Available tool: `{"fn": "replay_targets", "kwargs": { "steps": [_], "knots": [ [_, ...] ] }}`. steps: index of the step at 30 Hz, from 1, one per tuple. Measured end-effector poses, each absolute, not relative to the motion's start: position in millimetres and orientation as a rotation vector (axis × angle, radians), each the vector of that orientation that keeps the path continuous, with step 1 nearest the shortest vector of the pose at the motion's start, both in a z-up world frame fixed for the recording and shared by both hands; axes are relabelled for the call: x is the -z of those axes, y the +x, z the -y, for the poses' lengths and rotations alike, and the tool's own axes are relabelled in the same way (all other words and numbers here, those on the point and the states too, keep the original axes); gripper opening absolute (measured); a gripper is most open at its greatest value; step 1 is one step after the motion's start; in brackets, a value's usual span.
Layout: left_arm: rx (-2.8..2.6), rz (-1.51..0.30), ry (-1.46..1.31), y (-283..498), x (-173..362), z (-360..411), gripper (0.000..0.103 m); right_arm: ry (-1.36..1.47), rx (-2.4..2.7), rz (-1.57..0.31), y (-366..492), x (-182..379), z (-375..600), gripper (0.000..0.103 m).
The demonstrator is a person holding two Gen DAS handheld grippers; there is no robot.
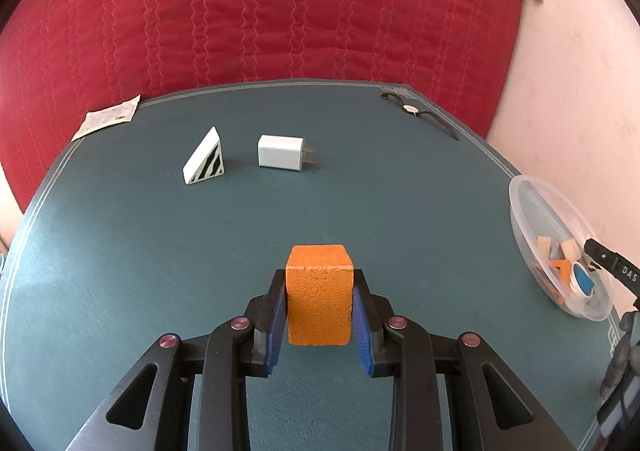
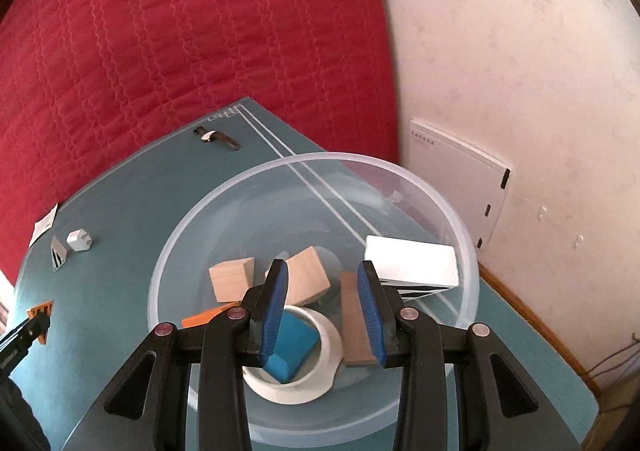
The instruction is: Organize rigid objects
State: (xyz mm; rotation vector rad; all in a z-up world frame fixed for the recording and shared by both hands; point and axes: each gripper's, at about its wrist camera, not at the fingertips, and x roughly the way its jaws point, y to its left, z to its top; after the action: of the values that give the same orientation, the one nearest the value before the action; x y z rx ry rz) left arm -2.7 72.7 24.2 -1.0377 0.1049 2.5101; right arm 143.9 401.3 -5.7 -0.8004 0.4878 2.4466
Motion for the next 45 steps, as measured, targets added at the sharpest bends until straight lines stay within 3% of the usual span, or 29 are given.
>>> {"fn": "replay_targets", "kwargs": {
  "steps": [26, 45],
  "knots": [
    [-2.331, -0.138, -0.986, 21.9, -49.6, -163.6, 0.031, -0.751, -2.547, -0.312, 165.3, -14.9, -398.4, 0.038],
    [-2.222, -0.229, -0.935, 34.1, -52.5, -248.0, 0.031, -0.706, -2.529, -0.390, 180.4, 1.1, -427.3, 0.038]
  ]
}}
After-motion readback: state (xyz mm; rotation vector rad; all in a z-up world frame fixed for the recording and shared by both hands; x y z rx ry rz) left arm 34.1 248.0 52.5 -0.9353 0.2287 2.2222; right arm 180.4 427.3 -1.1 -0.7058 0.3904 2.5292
